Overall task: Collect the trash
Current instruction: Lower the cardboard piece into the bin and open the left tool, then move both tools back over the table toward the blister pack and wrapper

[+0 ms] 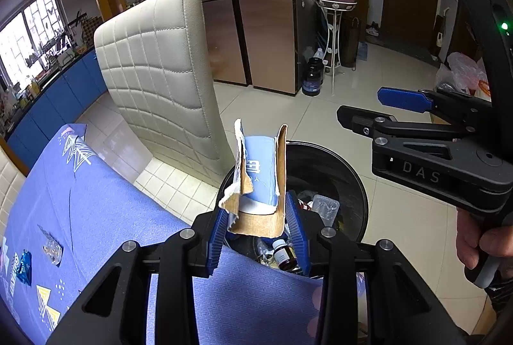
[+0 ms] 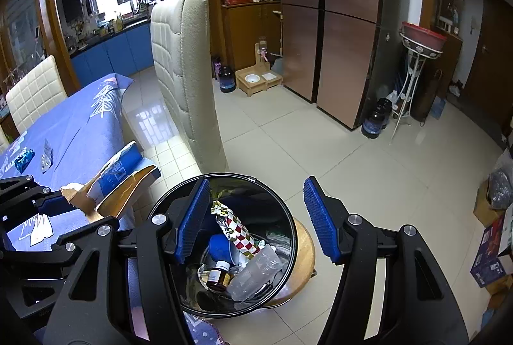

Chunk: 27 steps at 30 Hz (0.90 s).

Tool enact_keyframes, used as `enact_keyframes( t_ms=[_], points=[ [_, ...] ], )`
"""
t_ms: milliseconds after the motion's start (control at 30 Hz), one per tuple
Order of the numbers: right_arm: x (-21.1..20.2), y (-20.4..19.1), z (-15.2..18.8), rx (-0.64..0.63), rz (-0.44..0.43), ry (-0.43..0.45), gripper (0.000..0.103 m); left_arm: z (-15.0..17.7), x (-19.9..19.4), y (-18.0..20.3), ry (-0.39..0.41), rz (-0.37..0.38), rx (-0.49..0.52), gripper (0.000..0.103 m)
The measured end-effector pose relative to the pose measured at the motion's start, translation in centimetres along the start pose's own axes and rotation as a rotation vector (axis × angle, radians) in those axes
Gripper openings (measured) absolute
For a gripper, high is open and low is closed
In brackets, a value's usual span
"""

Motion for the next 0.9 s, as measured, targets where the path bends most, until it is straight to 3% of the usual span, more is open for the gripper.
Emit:
enact_keyframes(
  t_ms=[367, 500, 533, 900],
  points=[
    [-0.1, 0.9, 0.2, 0.016, 0.011, -0.004, 0.063, -0.5, 0.5, 0.6, -0.015, 0.019, 0.014, 0.037],
    [0.0, 1.0, 0.2, 0.02, 0.01, -0.009, 0.063, -0.4, 0.5, 0.4, -0.017, 0.021, -0.001, 0.066],
    [0.0, 1.0, 0.3, 0.02, 0.009, -0.01, 0.063, -0.4, 0.4, 0.3, -0.011, 0.019, -0.009, 0.067],
    [-0.1, 0.6, 0.3, 0.007, 0.001, -0.011, 0.063, -0.3, 0.0, -0.8, -0.007, -0.004, -0.041, 0.068]
  ],
)
Point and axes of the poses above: each gripper's, at about its wrist camera, not at the fingertips, and x roughly the way its jaws point, y to its right, z to its underside, the point moved 4 cm from there along x, roughly the way its jaws point, and after that the axes turned 12 degrees about z, right-handed, at the moved point
